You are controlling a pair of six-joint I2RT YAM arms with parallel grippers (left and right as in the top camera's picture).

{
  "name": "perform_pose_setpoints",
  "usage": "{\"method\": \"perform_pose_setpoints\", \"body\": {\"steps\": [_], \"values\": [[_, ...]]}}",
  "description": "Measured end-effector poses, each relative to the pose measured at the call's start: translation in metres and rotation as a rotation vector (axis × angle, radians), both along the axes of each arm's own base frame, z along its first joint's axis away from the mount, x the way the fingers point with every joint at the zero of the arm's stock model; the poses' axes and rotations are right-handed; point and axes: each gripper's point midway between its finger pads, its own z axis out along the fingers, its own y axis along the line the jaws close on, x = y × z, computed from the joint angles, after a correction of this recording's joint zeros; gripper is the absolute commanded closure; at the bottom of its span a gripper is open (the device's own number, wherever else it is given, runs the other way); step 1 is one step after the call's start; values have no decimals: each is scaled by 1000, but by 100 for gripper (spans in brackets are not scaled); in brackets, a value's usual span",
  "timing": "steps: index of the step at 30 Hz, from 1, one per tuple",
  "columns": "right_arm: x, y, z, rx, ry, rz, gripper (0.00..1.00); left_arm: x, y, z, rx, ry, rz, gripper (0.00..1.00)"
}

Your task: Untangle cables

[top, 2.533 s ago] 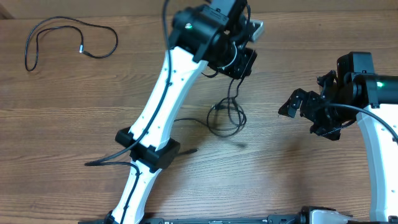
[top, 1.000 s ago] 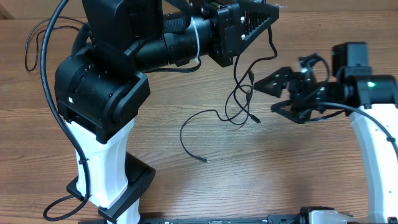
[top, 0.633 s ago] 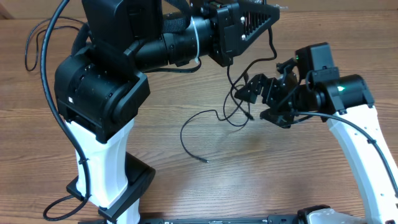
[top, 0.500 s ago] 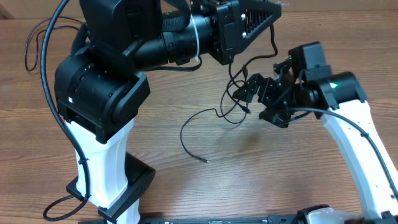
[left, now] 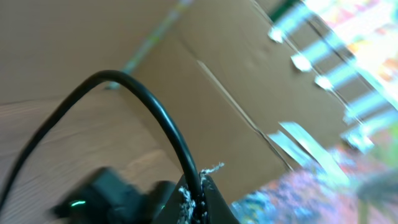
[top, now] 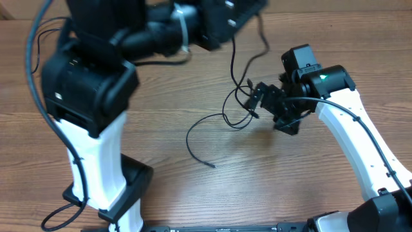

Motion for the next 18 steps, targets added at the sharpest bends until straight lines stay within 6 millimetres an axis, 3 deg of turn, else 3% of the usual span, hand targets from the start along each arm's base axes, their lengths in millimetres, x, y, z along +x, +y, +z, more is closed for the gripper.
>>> {"method": "perform_pose_setpoints", "body": {"steps": [5, 9, 18], "values": [[-4, -43, -13, -186, 41, -113, 0, 35, 52, -18, 2, 133, 158, 96], [-6, -62, -25, -260, 57, -160, 0, 50, 88, -22, -17, 186, 228, 96], [-9, -71, -34, -298, 70, -179, 0, 57, 125, -47, -6, 326, 310, 96]]}}
